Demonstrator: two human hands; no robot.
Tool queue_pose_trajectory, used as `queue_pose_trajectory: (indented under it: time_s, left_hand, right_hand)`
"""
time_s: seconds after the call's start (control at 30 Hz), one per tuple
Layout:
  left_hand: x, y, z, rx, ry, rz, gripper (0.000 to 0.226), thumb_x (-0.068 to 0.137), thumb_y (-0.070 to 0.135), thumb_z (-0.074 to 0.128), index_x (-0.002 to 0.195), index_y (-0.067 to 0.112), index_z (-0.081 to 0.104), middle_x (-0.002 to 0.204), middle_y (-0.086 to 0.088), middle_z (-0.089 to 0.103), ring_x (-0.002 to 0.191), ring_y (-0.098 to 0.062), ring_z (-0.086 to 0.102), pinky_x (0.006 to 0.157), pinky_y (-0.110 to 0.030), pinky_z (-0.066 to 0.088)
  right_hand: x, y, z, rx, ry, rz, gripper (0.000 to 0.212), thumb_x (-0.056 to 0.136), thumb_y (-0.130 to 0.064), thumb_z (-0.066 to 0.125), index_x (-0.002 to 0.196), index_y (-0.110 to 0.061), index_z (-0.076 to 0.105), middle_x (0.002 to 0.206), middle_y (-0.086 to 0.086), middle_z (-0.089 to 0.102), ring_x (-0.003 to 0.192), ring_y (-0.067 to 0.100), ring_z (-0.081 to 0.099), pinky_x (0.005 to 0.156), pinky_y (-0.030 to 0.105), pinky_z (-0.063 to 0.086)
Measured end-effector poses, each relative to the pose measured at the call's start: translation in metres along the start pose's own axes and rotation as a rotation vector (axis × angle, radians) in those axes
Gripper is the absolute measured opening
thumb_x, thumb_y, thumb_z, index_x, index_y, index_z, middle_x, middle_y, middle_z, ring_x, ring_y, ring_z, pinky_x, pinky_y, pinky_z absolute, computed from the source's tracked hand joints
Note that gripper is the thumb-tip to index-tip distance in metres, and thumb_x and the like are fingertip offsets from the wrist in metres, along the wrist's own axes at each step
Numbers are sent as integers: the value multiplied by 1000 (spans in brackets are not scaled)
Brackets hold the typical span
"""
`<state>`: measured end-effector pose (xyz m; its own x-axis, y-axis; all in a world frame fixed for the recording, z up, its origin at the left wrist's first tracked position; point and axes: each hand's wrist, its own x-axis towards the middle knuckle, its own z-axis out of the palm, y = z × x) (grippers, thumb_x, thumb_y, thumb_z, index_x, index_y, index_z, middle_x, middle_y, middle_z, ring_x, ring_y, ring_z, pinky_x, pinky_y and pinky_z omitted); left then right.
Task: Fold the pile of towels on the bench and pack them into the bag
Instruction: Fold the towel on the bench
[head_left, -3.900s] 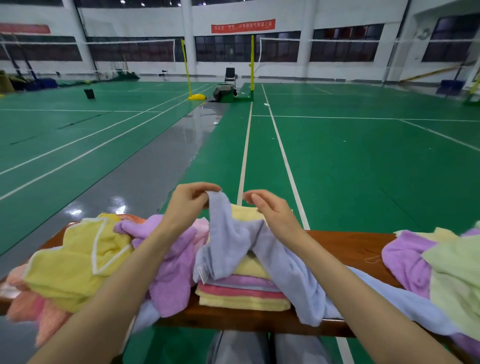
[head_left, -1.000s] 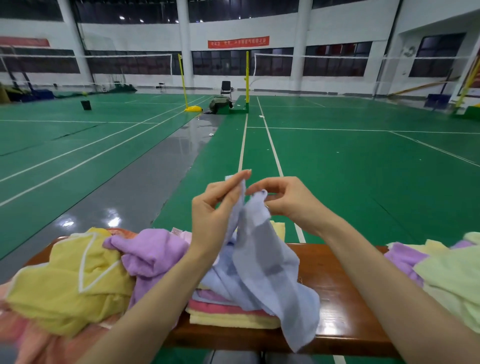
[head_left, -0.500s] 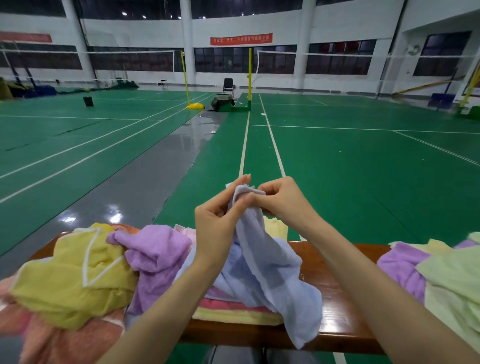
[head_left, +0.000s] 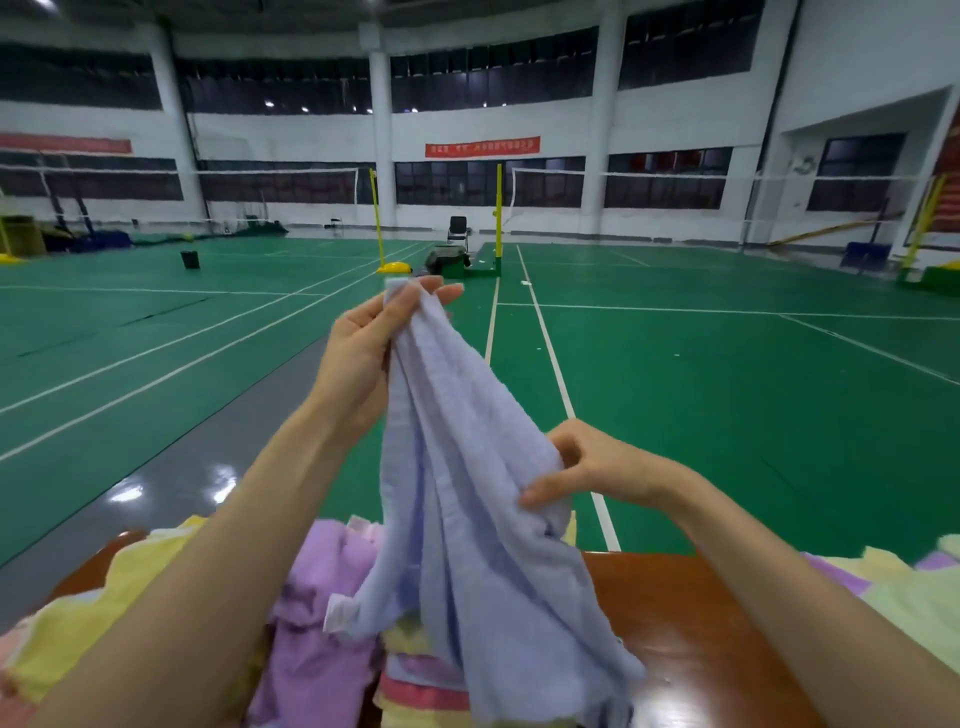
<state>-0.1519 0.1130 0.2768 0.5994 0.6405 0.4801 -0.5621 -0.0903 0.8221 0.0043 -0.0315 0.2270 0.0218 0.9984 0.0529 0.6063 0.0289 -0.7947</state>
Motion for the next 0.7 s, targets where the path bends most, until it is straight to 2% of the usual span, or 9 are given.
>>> queue_pose_trajectory:
  time_s: [0.07, 0.1, 0.23, 0.3, 0.37, 0.47, 0.53, 0.63, 0.7]
  left_hand:
    - [15, 21, -2, -20, -55, 24, 20, 73, 27, 58, 70, 22, 77, 89, 4, 74, 78, -5, 67, 73, -20, 55]
    - [21, 31, -3, -47, -74, 43, 16, 69, 30, 63, 70, 23, 77, 90, 4, 74, 77, -4, 67, 71, -19, 55]
    - [36, 63, -15, -194, -131, 111, 24, 56, 33, 79, 75, 20, 77, 92, 3, 74, 77, -3, 67, 69, -18, 54]
    - [39, 75, -21, -230, -123, 116, 12, 68, 30, 72, 74, 20, 76, 90, 3, 73, 76, -3, 66, 69, -19, 54]
    - [42, 86, -26, -214, -84, 116, 25, 85, 24, 54, 72, 21, 75, 89, 5, 73, 76, -2, 65, 72, -18, 55]
    - [47, 97, -30, -134, -68, 109, 38, 96, 22, 43, 73, 23, 74, 91, 5, 72, 81, -2, 64, 85, -20, 52]
    - [52, 101, -32, -147, -49, 117, 37, 95, 23, 45, 73, 22, 74, 92, 4, 72, 83, -4, 65, 91, -24, 50]
    - [59, 101, -35, -139, 22, 146, 33, 93, 21, 49, 72, 19, 75, 94, 0, 73, 84, -6, 67, 89, -25, 53]
    - [62, 102, -36, -111, 78, 173, 25, 91, 21, 52, 77, 15, 73, 93, -1, 73, 84, -8, 68, 87, -26, 54]
  right_hand:
    - [-1, -13, -9, -145, -103, 63, 20, 72, -19, 79, 64, -13, 62, 53, -17, 54, 49, -1, 44, 50, 10, 30]
    - [-1, -18, -13, -233, -127, 95, 21, 74, -19, 78, 63, -23, 60, 50, -21, 54, 48, -4, 45, 50, 9, 31]
    - [-2, -25, -36, -425, -154, 233, 20, 68, -41, 79, 71, -26, 67, 60, -13, 54, 55, 4, 43, 55, 18, 33]
    - [-10, -31, -53, -461, -160, 312, 16, 71, -42, 77, 67, -29, 67, 60, -11, 51, 55, 7, 39, 53, 20, 32]
    - [-19, -37, -67, -488, -148, 303, 22, 78, -36, 73, 58, -34, 66, 58, -12, 48, 54, 5, 39, 55, 22, 32]
    - [-29, -43, -78, -543, -77, 226, 24, 76, -38, 70, 53, -44, 64, 85, -5, 60, 77, 13, 55, 77, 31, 43]
    - [-36, -47, -81, -564, -9, 185, 14, 72, -43, 69, 58, -41, 66, 96, -2, 63, 89, 18, 59, 85, 36, 45]
    - [-51, -50, -89, -662, 83, 142, 16, 76, -41, 72, 65, -34, 63, 89, -2, 65, 80, 14, 59, 81, 38, 48]
    - [-59, -53, -94, -889, 191, 153, 27, 71, -54, 71, 77, -28, 64, 82, -5, 65, 76, 14, 58, 75, 35, 47]
